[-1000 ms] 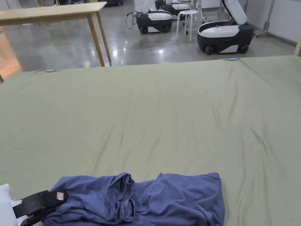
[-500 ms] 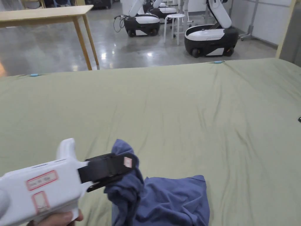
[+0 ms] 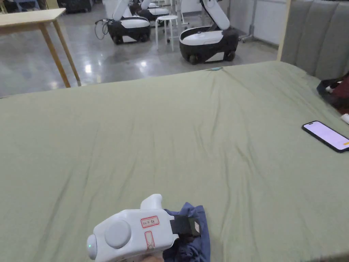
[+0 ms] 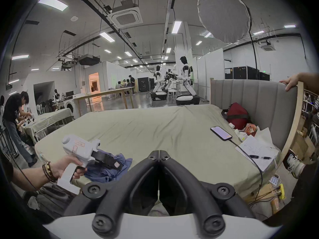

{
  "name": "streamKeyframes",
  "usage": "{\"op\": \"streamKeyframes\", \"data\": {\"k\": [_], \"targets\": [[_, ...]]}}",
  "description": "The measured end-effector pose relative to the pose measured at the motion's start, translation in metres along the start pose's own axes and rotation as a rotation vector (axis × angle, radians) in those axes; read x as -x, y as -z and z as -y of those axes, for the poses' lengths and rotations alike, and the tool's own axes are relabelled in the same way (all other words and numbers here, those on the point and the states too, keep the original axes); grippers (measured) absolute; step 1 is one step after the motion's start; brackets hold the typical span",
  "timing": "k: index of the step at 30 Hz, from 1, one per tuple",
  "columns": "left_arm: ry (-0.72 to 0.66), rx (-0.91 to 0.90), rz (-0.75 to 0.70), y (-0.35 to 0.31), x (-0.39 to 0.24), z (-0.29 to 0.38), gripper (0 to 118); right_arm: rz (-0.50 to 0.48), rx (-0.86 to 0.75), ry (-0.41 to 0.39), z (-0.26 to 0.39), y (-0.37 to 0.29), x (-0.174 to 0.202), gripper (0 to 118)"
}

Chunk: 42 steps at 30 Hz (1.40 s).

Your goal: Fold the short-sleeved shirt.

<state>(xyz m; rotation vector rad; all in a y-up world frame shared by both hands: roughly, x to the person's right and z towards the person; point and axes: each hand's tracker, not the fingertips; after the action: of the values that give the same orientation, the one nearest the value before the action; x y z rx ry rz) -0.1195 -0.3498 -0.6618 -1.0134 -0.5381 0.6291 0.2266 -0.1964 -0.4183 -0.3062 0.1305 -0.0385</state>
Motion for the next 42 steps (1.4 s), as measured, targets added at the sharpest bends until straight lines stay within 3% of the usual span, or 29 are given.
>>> {"op": "streamKeyframes", "data": {"k": [3,4,7,8,10,12,13,14,15,17,22,27,34,38,42], "targets": [[-0.019,-0.007,0.04,-0.018,-0.003,-0.007,14,0.011,0.007,0.004,0.002,0.0,-0.003,0],[-0.035,-0.024,0.089,-0.028,-0.003,-0.01,20,0.01,0.01,0.008,0.002,0.001,-0.004,0],[-0.051,-0.083,0.243,-0.074,-0.007,-0.016,101,0.004,0.013,0.01,0.003,0.005,-0.003,0],[-0.022,-0.133,0.273,-0.095,-0.009,-0.015,113,-0.002,0.015,0.01,0.002,0.007,-0.002,0],[0.048,-0.22,0.264,-0.138,-0.009,-0.009,113,-0.014,0.015,0.006,0.002,0.01,0.001,0],[0.105,-0.292,0.207,-0.173,0.0,0.004,108,-0.032,0.015,-0.001,0.0,0.014,0.005,0],[0.148,-0.328,0.164,-0.188,0.007,0.012,89,-0.038,0.014,-0.005,0.0,0.017,0.007,0],[0.194,-0.359,0.1,-0.201,0.014,0.02,29,-0.045,0.014,-0.009,-0.001,0.019,0.008,0],[0.221,-0.383,0.039,-0.209,0.017,0.028,0,-0.055,0.015,-0.012,-0.002,0.021,0.01,0],[0.217,-0.42,-0.057,-0.218,0.031,0.035,0,-0.065,0.015,-0.02,-0.004,0.025,0.013,0],[0.191,-0.36,0.034,-0.207,0.021,0.025,0,-0.083,0.009,-0.029,-0.007,0.03,0.018,0],[0.283,-0.221,0.106,-0.134,-0.025,-0.006,0,-0.081,0.012,-0.039,-0.007,0.024,0.018,0],[0.378,0.04,0.017,-0.007,-0.033,-0.001,0,-0.051,0.018,-0.025,-0.002,0.013,0.011,0],[0.482,0.069,-0.094,0.017,-0.029,0.015,0,-0.043,0.022,-0.016,0.0,0.013,0.009,0],[0.431,0.053,-0.053,0.008,-0.028,0.008,0,-0.054,0.035,-0.023,0.002,0.019,0.011,0]]}}
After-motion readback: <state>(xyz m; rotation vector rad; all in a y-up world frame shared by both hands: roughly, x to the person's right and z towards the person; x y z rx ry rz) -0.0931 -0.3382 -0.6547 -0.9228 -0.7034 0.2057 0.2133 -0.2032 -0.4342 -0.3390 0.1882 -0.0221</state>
